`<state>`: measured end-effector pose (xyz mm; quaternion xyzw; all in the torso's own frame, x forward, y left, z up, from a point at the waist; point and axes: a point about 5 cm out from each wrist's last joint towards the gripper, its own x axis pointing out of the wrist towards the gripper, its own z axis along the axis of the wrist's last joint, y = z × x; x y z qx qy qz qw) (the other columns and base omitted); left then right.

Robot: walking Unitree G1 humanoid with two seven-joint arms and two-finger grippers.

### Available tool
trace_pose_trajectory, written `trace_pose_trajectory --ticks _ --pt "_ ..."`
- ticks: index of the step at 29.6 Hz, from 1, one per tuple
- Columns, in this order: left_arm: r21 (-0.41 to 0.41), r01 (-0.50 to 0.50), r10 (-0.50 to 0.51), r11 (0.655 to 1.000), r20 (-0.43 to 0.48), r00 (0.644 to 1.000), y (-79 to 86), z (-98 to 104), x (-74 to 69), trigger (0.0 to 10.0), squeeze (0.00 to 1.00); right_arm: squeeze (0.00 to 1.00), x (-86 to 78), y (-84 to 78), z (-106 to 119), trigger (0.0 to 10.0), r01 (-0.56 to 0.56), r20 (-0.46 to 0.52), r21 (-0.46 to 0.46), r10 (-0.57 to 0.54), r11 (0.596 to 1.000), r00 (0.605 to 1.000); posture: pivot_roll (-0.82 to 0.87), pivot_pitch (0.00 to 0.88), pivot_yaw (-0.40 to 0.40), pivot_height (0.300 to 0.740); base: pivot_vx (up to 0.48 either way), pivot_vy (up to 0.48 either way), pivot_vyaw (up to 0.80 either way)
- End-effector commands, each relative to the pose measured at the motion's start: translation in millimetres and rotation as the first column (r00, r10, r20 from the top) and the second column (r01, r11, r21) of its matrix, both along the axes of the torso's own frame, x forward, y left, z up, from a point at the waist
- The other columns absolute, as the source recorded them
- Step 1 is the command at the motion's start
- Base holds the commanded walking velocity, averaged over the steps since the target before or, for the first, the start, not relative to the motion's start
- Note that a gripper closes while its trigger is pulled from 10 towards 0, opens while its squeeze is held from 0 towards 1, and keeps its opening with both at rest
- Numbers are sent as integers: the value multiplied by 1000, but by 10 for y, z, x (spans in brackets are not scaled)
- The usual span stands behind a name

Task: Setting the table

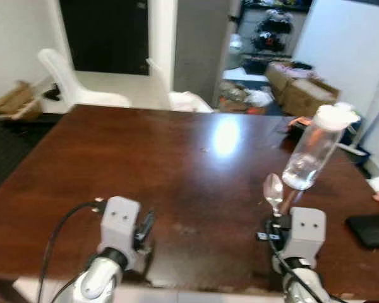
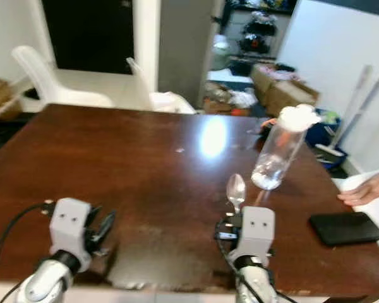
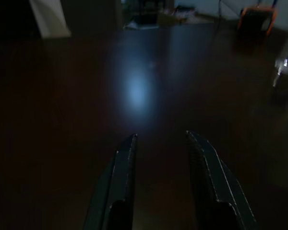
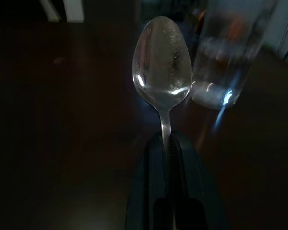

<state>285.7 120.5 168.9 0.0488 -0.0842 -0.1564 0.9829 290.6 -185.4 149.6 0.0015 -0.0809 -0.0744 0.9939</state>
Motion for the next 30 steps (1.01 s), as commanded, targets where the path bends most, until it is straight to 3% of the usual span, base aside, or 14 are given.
trace_pose_trajectory --ticks 1,5,7,8,10,15,21,23,26,29,30 --pt "29 -35 36 999 -34 999 95 -100 -28 10000 0 0 -10 61 -30 10000 -19 -4 11 19 1000 1000 19 131 30 740 379 0 0" --pt "27 -42 43 999 -40 998 100 -107 -25 10000 0 0 1 86 -27 10000 -47 -8 9 47 999 999 18 130 29 740 175 0 0" --pt "24 -55 56 998 -47 997 110 -117 -24 10000 0 0 15 193 -23 10000 -157 -22 8 157 988 987 16 129 31 740 0 0 0" --pt "24 -55 56 998 -47 997 110 -117 -24 10000 0 0 15 193 -23 10000 -157 -22 8 157 988 987 16 129 31 740 0 0 0" --pt "23 -74 75 997 -50 996 130 -123 -23 10000 0 0 -5 376 -41 10000 -316 -53 45 318 948 946 14 129 32 740 0 0 0" --pt "27 -96 98 995 -54 994 167 -130 -25 10000 0 0 -55 541 -62 10000 -416 -73 103 424 903 903 18 131 28 740 0 0 0" --pt "27 -111 112 993 -59 992 192 -139 -33 10000 0 0 -23 521 -92 10000 -366 -105 107 377 924 920 21 137 30 740 0 0 0" --pt "27 -115 116 993 -61 991 195 -140 -33 10000 0 0 48 416 -112 10000 -277 -132 68 284 958 950 24 139 31 740 0 0 0" --pt "27 -115 116 993 -61 991 194 -139 -31 10000 0 0 80 355 -113 10000 -239 -141 55 245 969 959 22 139 31 740 0 0 0" --pt "30 -120 122 992 -62 991 199 -134 -19 10000 0 0 210 115 -107 10000 -148 -184 67 158 987 970 25 144 40 740 0 0 0" --pt "30 -120 122 992 -62 991 199 -134 -19 10000 0 0 210 115 -107 10000 -148 -184 67 158 987 970 25 144 40 740 0 0 0"
